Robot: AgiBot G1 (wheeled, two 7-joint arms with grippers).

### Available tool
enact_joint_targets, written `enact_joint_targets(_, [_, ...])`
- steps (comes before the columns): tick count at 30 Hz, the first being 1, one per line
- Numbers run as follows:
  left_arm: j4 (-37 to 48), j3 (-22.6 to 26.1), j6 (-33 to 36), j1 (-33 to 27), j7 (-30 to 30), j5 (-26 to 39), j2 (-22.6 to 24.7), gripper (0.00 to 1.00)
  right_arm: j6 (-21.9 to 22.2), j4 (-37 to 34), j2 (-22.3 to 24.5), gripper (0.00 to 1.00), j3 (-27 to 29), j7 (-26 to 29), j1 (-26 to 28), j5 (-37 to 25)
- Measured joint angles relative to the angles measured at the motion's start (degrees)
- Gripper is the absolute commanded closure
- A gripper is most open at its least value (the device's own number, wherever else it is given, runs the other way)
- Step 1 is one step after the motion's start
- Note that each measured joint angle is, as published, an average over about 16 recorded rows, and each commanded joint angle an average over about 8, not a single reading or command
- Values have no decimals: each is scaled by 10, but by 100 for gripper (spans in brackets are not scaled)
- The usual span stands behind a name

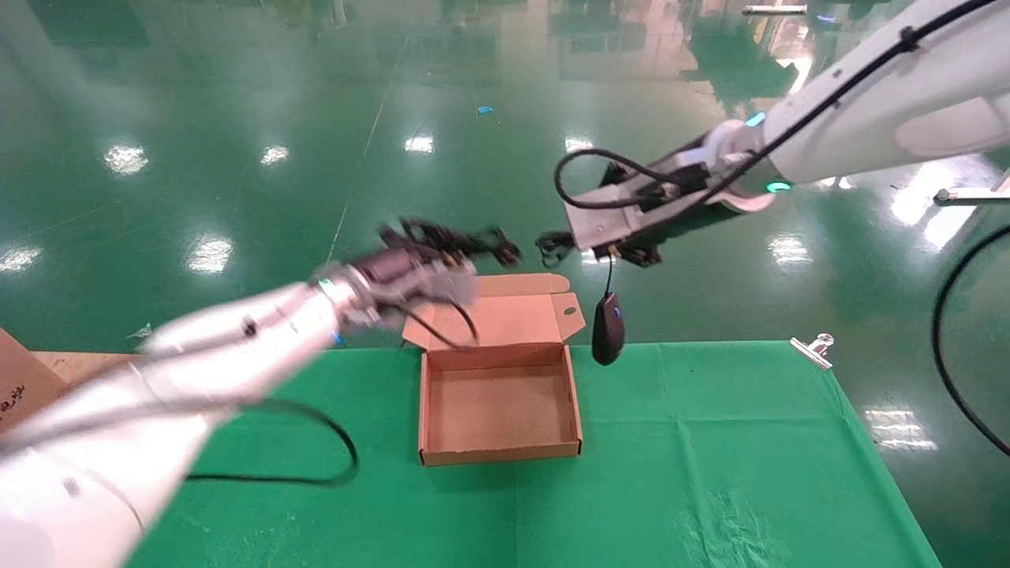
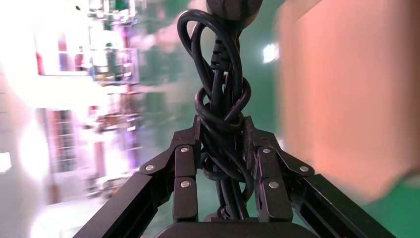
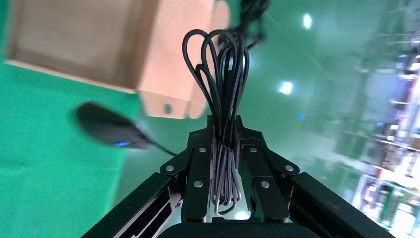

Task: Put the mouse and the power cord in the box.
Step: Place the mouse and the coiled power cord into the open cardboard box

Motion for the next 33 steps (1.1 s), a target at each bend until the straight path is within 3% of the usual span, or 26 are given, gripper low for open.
enact_joint_targets(6, [-43,81,-27,42,-72,-17,0,98,-32,-31,4,100,-1,-17,-2,12])
enact_joint_targets(7, [-46,95,-28,45,-83,-18,0,90,-36,-36,5,100,-1,-21,-3,13])
enact_joint_targets(13, [-58,173,-39,52,-137,-16,-1,15,-52,-65,6,100,0,-44,-5,21])
enact_joint_targets(15, [-61,194,-43,51,-152,-15,-1,0,-54,-73,7,100,0,-51,-6,23])
enact_joint_targets(33, [-77,307,-64,27,-229,-27,-4,0,-99,-113,4,100,4,-88,-4,38])
